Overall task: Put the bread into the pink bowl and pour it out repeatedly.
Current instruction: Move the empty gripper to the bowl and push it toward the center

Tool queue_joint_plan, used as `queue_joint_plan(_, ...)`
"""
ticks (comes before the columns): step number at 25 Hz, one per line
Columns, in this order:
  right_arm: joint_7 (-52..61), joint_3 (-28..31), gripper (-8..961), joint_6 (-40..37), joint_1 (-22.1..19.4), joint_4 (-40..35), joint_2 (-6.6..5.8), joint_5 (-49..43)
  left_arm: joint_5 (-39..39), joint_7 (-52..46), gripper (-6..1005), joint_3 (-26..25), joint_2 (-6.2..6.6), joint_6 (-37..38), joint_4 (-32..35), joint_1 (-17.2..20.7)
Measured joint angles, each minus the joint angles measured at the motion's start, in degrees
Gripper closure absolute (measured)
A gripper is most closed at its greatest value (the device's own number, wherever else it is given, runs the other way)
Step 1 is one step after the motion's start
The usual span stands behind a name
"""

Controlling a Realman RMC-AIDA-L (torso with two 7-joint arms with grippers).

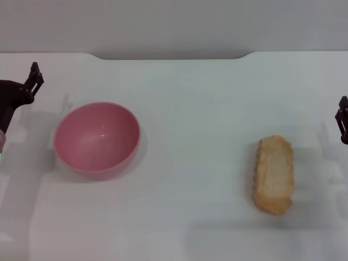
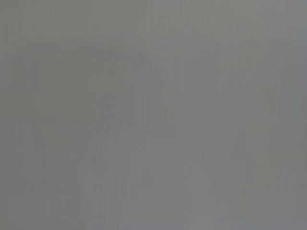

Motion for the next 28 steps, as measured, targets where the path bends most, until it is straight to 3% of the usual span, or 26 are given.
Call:
queue_joint_plan(18, 0.0, 0.0, 340, 0.0, 0.3, 0.2, 0.00, -0.3, 0.1, -0.1, 141, 0.2, 0.04, -0.6, 0.6, -0.1)
queue_joint_plan(20, 0.0, 0.0, 341, 0.0, 0.3, 0.2, 0.00, -0.3, 0.3, 0.0, 142, 1.0, 0.55, -3.4, 4.1, 1.1)
queue_joint_plan(23, 0.0, 0.0, 341, 0.1, 0.3, 0.2, 0.00, -0.3, 2.6, 1.6, 142, 0.1, 2.03, -14.4, 17.5, 6.0)
queue_joint_plan(24, 0.0, 0.0, 342, 0.5, 0.3, 0.1, 0.00, -0.3, 4.3, 2.3, 142, -1.6, 2.30, -19.4, 24.7, 8.0)
queue_joint_plan(28, 0.0, 0.2, 343, 2.2, 0.5, -0.3, -0.01, -0.3, 9.9, 4.8, 142, -7.6, 1.05, -31.3, 41.7, 12.2)
